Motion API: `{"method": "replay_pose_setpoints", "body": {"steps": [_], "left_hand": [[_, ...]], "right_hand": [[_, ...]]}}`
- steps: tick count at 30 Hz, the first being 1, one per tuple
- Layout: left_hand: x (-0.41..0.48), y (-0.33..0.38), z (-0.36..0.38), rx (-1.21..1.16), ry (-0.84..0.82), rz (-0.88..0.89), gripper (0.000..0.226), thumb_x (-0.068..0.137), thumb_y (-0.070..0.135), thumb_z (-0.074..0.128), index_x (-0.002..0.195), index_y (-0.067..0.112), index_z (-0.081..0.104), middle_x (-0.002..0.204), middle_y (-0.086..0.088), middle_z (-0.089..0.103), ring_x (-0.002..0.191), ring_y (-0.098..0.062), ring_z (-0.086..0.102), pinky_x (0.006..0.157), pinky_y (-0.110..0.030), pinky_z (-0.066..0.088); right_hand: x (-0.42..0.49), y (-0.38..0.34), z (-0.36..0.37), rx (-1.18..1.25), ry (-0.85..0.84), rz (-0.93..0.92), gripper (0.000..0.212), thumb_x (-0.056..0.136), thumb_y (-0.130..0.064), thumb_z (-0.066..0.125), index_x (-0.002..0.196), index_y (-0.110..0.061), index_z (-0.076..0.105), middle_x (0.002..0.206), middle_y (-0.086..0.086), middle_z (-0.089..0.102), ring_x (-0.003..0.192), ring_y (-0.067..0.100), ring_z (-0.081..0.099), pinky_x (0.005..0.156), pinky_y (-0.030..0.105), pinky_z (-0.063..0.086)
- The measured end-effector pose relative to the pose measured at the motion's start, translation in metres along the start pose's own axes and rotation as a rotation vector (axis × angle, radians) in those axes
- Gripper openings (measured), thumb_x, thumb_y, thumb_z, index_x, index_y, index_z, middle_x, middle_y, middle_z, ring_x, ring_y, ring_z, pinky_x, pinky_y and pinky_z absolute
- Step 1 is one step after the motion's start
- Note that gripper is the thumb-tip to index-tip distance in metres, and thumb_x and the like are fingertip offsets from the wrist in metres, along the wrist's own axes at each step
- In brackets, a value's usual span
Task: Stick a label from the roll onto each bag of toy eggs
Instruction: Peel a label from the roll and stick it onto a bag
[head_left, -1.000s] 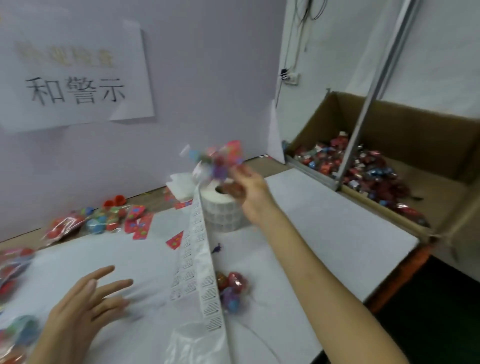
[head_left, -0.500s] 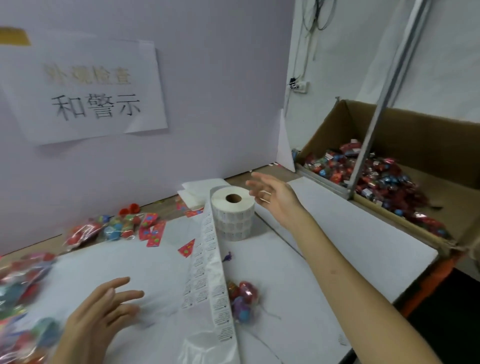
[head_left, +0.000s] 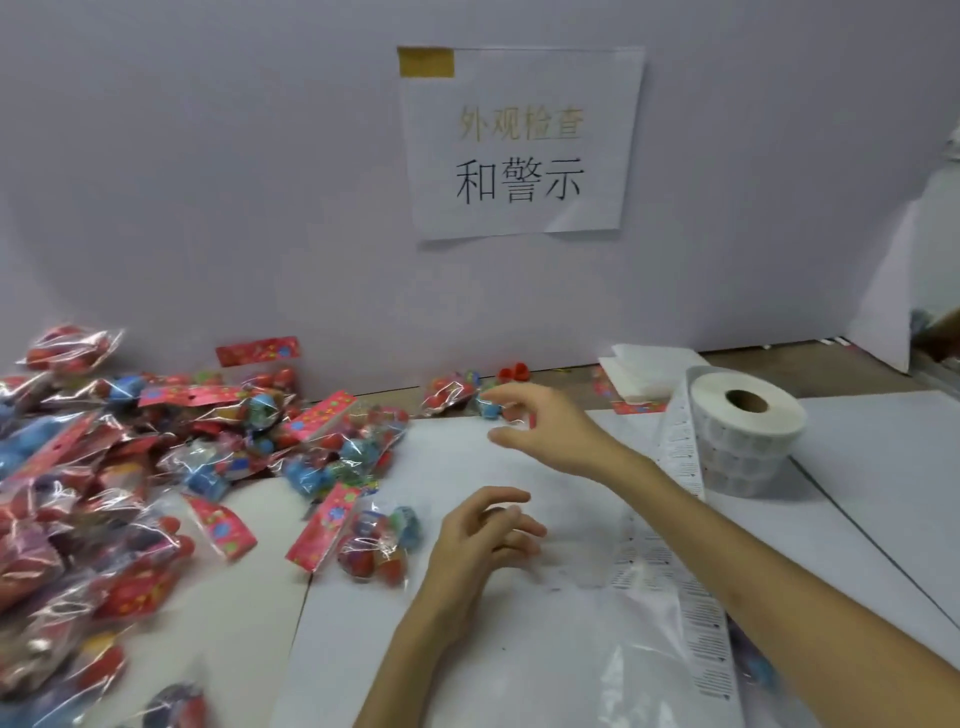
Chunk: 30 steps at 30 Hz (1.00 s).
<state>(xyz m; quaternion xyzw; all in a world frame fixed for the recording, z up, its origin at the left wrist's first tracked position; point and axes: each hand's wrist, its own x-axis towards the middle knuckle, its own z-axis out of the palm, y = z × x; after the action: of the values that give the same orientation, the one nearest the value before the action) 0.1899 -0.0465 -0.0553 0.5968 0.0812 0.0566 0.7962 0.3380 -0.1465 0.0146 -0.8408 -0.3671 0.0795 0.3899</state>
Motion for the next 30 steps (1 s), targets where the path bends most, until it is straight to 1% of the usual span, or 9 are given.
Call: {"method": "replay_pose_setpoints", "body": {"steps": [3, 5, 8, 11, 15, 19, 23, 26, 30], "left_hand": [[0.004, -0.003, -0.003, -0.033, 0.004, 0.003, 0.022, 0.088, 0.030, 0.068, 0.106, 0.019, 0.075, 0.094, -0.022, 0.074, 0.076, -0.025, 0.068, 0.073, -0.034, 0.056], [0.008, -0.007, -0.005, -0.059, 0.018, 0.002, 0.020, 0.090, 0.028, 0.066, 0.105, 0.019, 0.075, 0.094, -0.022, 0.074, 0.076, -0.026, 0.068, 0.072, -0.032, 0.055], [0.010, -0.010, -0.006, -0.081, 0.015, 0.003, 0.021, 0.089, 0.028, 0.066, 0.105, 0.018, 0.074, 0.094, -0.022, 0.074, 0.075, -0.025, 0.067, 0.071, -0.030, 0.055], [0.011, -0.011, -0.006, -0.089, 0.008, 0.009, 0.020, 0.089, 0.029, 0.066, 0.104, 0.018, 0.074, 0.094, -0.021, 0.074, 0.075, -0.025, 0.068, 0.071, -0.029, 0.055], [0.012, -0.011, -0.008, -0.087, -0.007, -0.005, 0.026, 0.094, 0.032, 0.064, 0.110, 0.014, 0.072, 0.099, -0.022, 0.075, 0.081, -0.028, 0.072, 0.074, -0.030, 0.057], [0.012, -0.007, -0.010, -0.146, -0.022, -0.061, 0.041, 0.097, 0.039, 0.058, 0.122, 0.008, 0.067, 0.107, -0.025, 0.075, 0.090, -0.032, 0.075, 0.078, -0.033, 0.059], [0.013, -0.003, -0.011, -0.242, -0.054, -0.135, 0.059, 0.098, 0.055, 0.051, 0.131, 0.007, 0.062, 0.117, -0.025, 0.073, 0.094, -0.031, 0.074, 0.081, -0.035, 0.059], [0.016, -0.001, -0.014, -0.400, -0.012, -0.147, 0.077, 0.091, 0.066, 0.047, 0.132, 0.004, 0.063, 0.118, -0.026, 0.071, 0.095, -0.034, 0.073, 0.085, -0.040, 0.059], [0.013, -0.002, -0.016, -0.476, -0.011, -0.102, 0.073, 0.101, 0.062, 0.046, 0.138, 0.001, 0.059, 0.135, -0.031, 0.061, 0.123, -0.048, 0.060, 0.112, -0.061, 0.041]], "right_hand": [[0.037, 0.011, 0.021, -0.285, -0.031, -0.007, 0.077, 0.088, -0.040, 0.074, 0.154, -0.030, 0.035, 0.155, -0.003, 0.038, 0.136, 0.019, 0.044, 0.105, 0.036, 0.042], [0.060, 0.023, 0.030, -0.440, -0.039, 0.042, 0.084, 0.088, -0.043, 0.073, 0.157, -0.027, 0.028, 0.156, 0.001, 0.033, 0.139, 0.025, 0.040, 0.108, 0.045, 0.043], [0.082, 0.044, 0.041, -0.578, -0.017, 0.154, 0.070, 0.094, -0.039, 0.065, 0.153, -0.018, 0.032, 0.152, 0.008, 0.037, 0.139, 0.030, 0.038, 0.110, 0.050, 0.041], [0.087, 0.060, 0.050, -0.601, 0.058, 0.163, 0.053, 0.099, -0.022, 0.059, 0.149, -0.017, 0.041, 0.146, 0.007, 0.045, 0.135, 0.031, 0.043, 0.109, 0.049, 0.041], [0.082, 0.066, 0.042, -0.460, 0.102, 0.082, 0.048, 0.099, -0.009, 0.058, 0.145, -0.015, 0.050, 0.142, 0.007, 0.054, 0.129, 0.027, 0.049, 0.107, 0.039, 0.043], [0.045, 0.051, 0.023, -0.056, 0.134, 0.100, 0.042, 0.099, -0.011, 0.061, 0.141, -0.018, 0.058, 0.138, 0.003, 0.060, 0.123, 0.018, 0.056, 0.090, 0.022, 0.047], [-0.020, 0.025, 0.013, 0.350, 0.225, -0.014, 0.040, 0.098, -0.009, 0.064, 0.129, -0.035, 0.064, 0.137, -0.008, 0.060, 0.128, 0.008, 0.055, 0.104, 0.028, 0.048], [-0.064, 0.013, 0.020, 0.239, 0.253, -0.202, 0.050, 0.093, 0.004, 0.061, 0.122, -0.035, 0.072, 0.143, -0.011, 0.053, 0.137, 0.002, 0.045, 0.108, 0.016, 0.037], [-0.086, 0.018, 0.039, 0.116, 0.235, -0.262, 0.064, 0.076, 0.022, 0.052, 0.099, -0.030, 0.083, 0.147, -0.015, 0.050, 0.148, 0.014, 0.033, 0.119, 0.036, 0.027]]}}
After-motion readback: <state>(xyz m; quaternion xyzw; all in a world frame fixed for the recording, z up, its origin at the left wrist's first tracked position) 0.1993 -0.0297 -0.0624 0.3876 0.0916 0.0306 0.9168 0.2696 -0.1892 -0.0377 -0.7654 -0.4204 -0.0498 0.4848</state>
